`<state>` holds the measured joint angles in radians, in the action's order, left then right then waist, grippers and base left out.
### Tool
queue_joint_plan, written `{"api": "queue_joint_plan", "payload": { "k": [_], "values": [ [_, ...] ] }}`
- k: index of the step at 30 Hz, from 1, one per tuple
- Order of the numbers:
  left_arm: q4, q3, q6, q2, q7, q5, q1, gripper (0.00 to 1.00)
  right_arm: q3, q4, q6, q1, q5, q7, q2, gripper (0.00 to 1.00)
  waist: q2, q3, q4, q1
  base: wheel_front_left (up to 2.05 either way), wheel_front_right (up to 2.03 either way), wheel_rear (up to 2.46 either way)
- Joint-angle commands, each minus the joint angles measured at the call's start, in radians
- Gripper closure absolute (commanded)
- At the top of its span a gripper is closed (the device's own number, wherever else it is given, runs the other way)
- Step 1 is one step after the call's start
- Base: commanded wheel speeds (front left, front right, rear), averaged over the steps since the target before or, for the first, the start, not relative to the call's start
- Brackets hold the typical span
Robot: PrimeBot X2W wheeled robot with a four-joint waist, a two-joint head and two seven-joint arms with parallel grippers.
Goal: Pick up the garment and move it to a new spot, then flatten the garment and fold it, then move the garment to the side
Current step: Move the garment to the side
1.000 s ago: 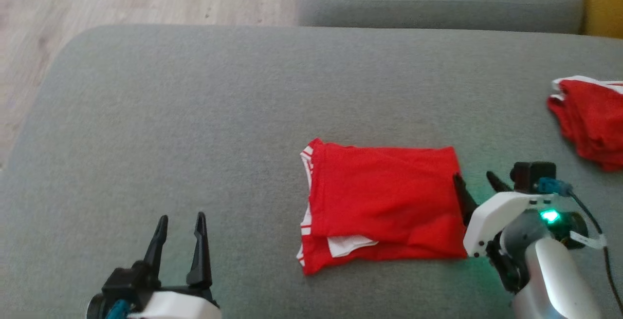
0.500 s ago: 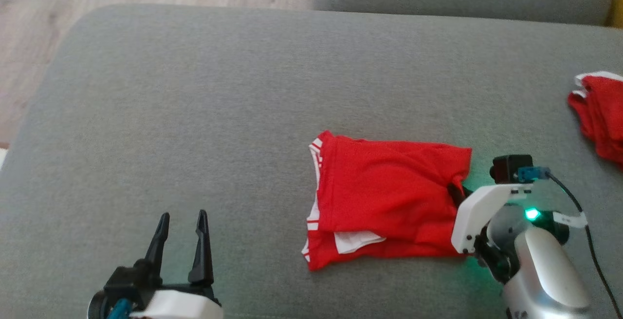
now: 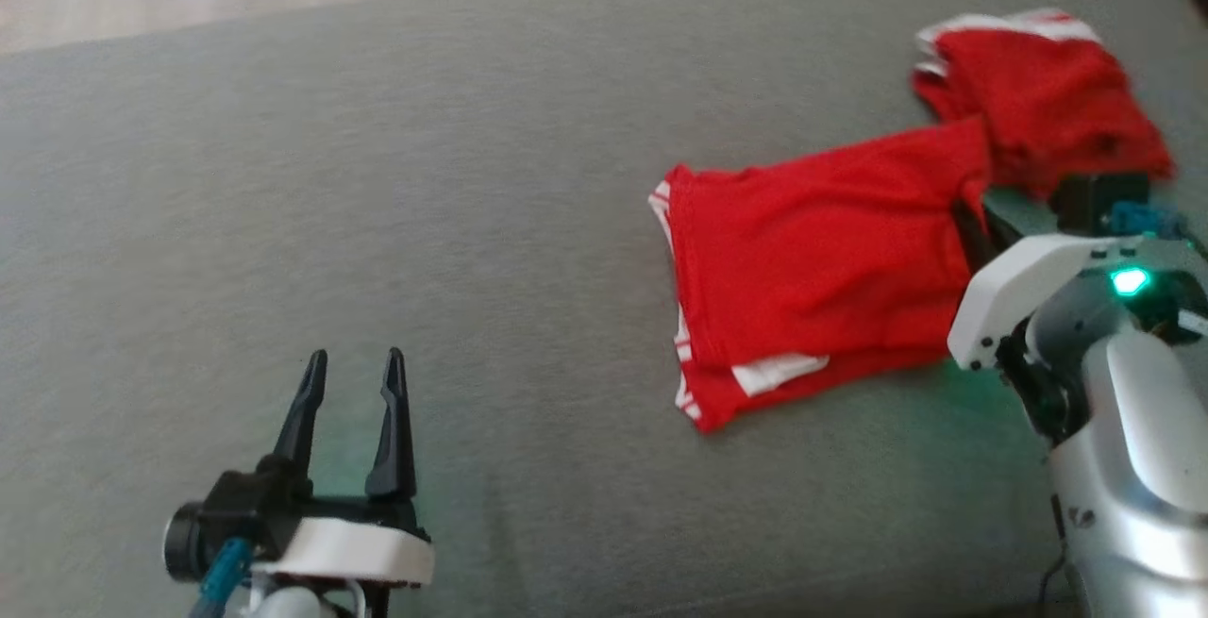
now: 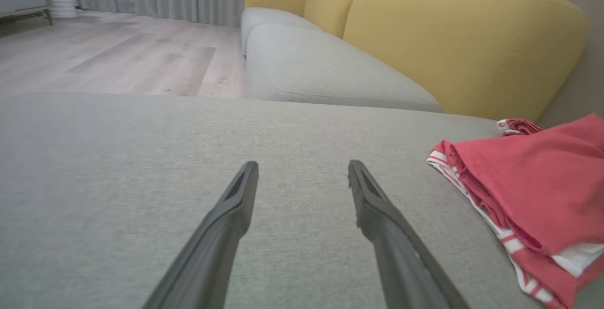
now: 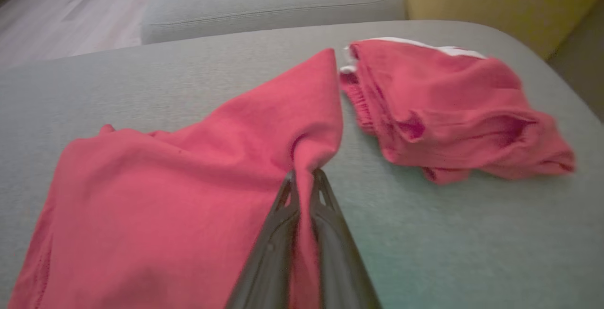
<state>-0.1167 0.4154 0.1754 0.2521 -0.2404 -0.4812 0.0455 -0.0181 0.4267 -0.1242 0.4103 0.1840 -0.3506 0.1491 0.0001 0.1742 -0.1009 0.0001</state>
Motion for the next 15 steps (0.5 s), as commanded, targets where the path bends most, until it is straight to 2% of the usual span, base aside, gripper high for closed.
{"api": "queue_joint_plan", "payload": {
  "k": [1,5,8,15],
  "values": [
    [0.038,-0.037,0.001,0.023,-0.007,0.014,0.054,0.00,-0.015,-0.051,-0.007,0.050,0.006,0.014,0.015,1.00,-0.0001,0.061,-0.127,-0.0001,0.00,0.00,0.00],
    [0.052,-0.030,0.000,0.040,0.014,0.028,0.082,0.00,-0.019,-0.083,-0.007,0.078,0.014,0.031,0.013,1.00,-0.0001,0.099,-0.218,-0.0001,0.00,0.00,0.00],
    [0.061,-0.024,-0.002,0.052,0.032,0.038,0.104,0.00,-0.032,-0.092,-0.007,0.096,0.019,0.043,0.004,1.00,-0.0001,0.120,-0.260,-0.0001,0.00,0.00,0.00],
    [0.069,-0.017,-0.001,0.063,0.053,0.044,0.123,0.00,-0.071,-0.076,-0.007,0.154,0.021,0.064,-0.015,1.00,-0.0001,0.133,-0.271,-0.0001,0.00,0.00,0.00]
  ]
}}
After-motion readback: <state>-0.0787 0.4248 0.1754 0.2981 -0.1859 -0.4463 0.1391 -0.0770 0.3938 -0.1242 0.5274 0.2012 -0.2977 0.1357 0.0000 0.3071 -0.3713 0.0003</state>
